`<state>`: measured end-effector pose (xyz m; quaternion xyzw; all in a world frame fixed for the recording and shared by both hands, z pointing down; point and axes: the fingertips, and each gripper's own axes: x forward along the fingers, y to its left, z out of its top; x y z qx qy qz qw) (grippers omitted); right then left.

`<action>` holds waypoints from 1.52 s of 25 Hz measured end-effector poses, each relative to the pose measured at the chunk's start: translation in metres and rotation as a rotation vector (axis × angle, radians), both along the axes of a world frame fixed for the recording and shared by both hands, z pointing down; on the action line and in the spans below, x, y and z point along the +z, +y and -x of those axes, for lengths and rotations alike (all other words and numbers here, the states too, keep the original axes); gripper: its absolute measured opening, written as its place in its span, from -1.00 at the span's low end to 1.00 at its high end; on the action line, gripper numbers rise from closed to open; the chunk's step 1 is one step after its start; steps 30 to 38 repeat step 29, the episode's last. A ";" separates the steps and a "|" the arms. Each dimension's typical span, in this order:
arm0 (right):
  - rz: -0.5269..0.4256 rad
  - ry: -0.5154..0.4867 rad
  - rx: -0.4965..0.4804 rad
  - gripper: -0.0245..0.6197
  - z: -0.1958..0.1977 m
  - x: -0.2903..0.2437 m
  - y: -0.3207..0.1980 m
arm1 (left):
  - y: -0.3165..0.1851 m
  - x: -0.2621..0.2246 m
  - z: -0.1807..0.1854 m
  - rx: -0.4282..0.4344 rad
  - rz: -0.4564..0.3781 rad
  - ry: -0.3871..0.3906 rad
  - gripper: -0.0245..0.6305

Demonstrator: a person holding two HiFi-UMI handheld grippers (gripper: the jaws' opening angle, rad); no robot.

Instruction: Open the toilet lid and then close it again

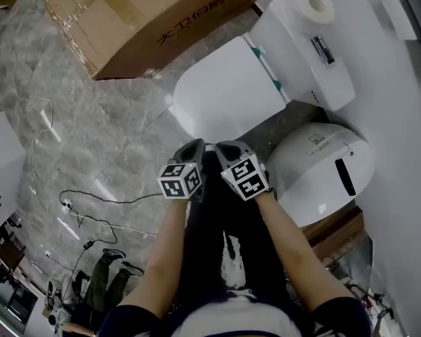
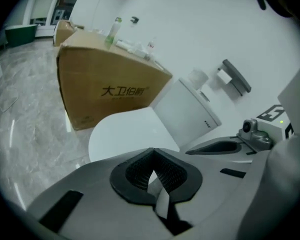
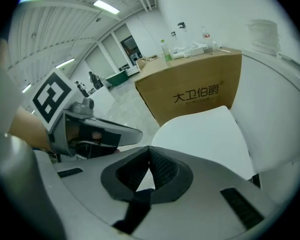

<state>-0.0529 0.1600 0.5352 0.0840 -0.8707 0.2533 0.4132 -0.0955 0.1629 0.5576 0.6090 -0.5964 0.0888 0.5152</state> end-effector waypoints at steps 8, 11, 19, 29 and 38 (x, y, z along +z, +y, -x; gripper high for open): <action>-0.001 -0.043 0.076 -0.90 -0.006 -0.020 -0.002 | -0.011 -0.046 -0.020 0.156 -0.126 -0.144 -0.91; -0.020 -0.044 0.075 -0.90 -0.008 -0.024 -0.003 | -0.014 -0.053 -0.025 0.199 -0.167 -0.172 -0.91; -0.076 -0.074 0.109 -0.90 -0.010 -0.036 -0.006 | -0.012 -0.060 -0.028 0.205 -0.170 -0.195 -0.91; -0.087 -0.078 0.114 -0.90 -0.014 -0.039 -0.004 | -0.010 -0.060 -0.035 0.213 -0.176 -0.239 -0.91; -0.087 -0.078 0.114 -0.90 -0.014 -0.039 -0.004 | -0.010 -0.060 -0.035 0.213 -0.176 -0.239 -0.91</action>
